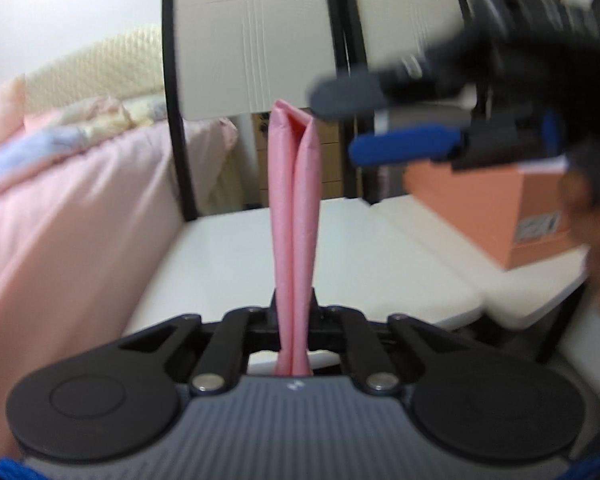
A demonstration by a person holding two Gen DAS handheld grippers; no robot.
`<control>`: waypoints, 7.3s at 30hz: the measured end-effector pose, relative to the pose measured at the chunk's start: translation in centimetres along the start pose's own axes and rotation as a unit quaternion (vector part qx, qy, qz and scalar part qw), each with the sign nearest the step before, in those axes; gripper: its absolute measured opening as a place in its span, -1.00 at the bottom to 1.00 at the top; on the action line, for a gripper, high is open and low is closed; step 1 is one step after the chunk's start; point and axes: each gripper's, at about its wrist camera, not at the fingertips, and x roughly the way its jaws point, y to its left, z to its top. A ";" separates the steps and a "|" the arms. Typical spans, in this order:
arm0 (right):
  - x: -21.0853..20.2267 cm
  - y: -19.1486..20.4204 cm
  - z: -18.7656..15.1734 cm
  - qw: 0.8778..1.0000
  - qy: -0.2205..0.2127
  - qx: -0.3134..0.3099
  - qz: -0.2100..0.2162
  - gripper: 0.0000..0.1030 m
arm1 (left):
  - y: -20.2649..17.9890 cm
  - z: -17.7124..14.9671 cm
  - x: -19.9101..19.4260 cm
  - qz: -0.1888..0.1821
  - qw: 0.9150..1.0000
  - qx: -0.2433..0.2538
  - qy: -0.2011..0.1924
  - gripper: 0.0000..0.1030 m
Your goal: Fold shopping bag
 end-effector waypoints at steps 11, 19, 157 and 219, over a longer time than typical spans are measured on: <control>0.9 -1.9 -0.7 0.993 0.042 0.112 -0.011 -0.49 | -5.6 -2.2 0.5 0.177 0.952 0.242 -0.059 -0.66; 0.3 -1.5 -1.3 0.993 0.054 0.105 -0.008 -0.57 | -6.0 -2.1 0.2 0.170 0.952 0.244 -0.073 -0.46; 3.2 -1.6 6.2 0.969 -0.062 -0.174 -0.162 0.19 | -4.3 3.2 3.8 0.102 0.954 0.252 -0.124 -0.85; -0.5 -10.4 6.4 0.993 0.029 0.097 -0.067 0.73 | -6.9 2.3 0.4 0.029 0.923 0.278 -0.264 -0.87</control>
